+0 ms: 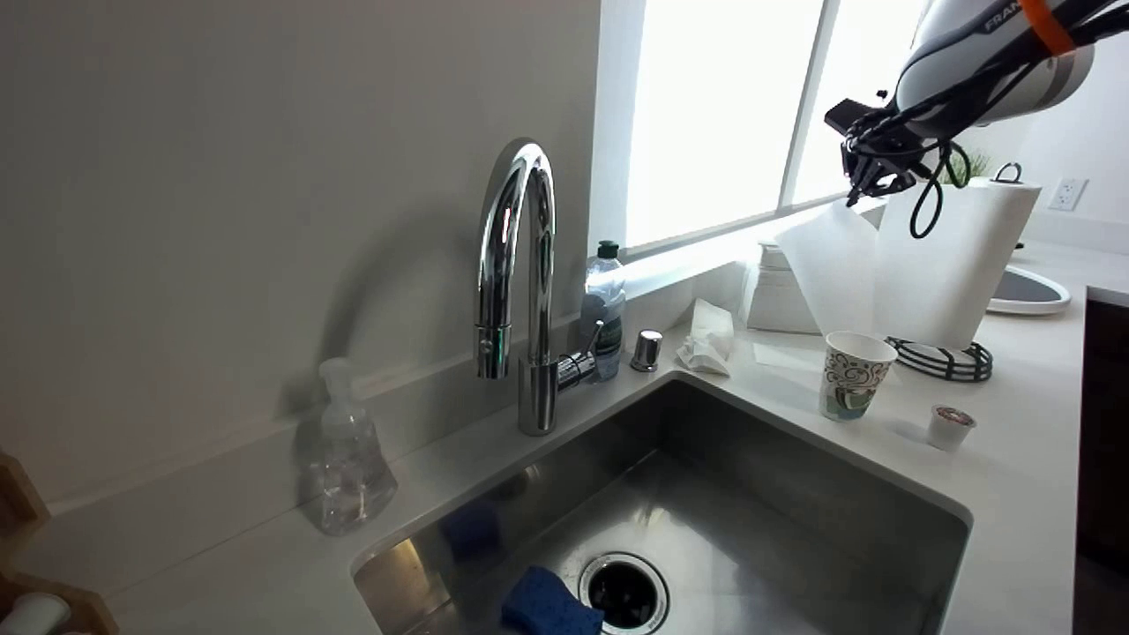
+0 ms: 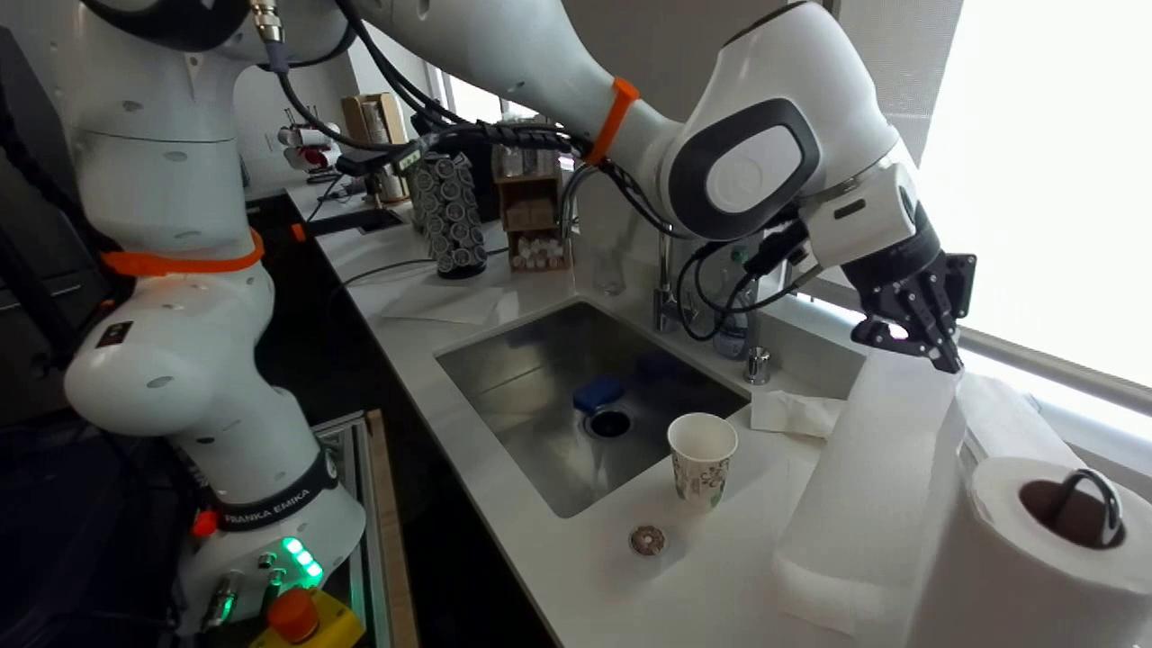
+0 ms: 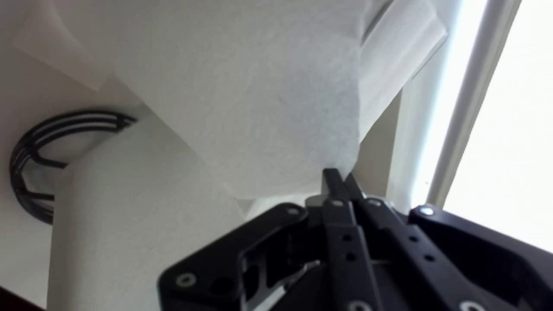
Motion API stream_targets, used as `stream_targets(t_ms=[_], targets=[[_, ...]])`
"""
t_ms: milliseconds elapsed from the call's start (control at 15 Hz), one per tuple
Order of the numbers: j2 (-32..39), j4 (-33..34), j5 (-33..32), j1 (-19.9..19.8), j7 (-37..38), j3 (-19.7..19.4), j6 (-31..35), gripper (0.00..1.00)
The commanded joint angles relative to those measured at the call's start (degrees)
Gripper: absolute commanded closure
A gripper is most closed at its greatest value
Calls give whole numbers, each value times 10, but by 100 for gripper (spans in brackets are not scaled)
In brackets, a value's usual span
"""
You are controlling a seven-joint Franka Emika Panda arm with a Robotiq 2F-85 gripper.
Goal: Cut a piece of paper towel and move it to the left side where another piece of paper towel is
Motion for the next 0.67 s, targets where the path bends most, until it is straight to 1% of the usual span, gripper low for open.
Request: stream_targets(t_ms=[0,200,400,467,533,600], targets=[[-52,-57,138,-40,-152,90,3,100],[-58,-55,266,-82,-281,174,-31,100],[-52,-31,379,-119,-410,232,-91,100],[-47,-23,415,-126,-451,237,-112,100],[-43,-15,448,-93,-487,200,-137,100],[-40,-10,455,-90,-501,191,-158,100]])
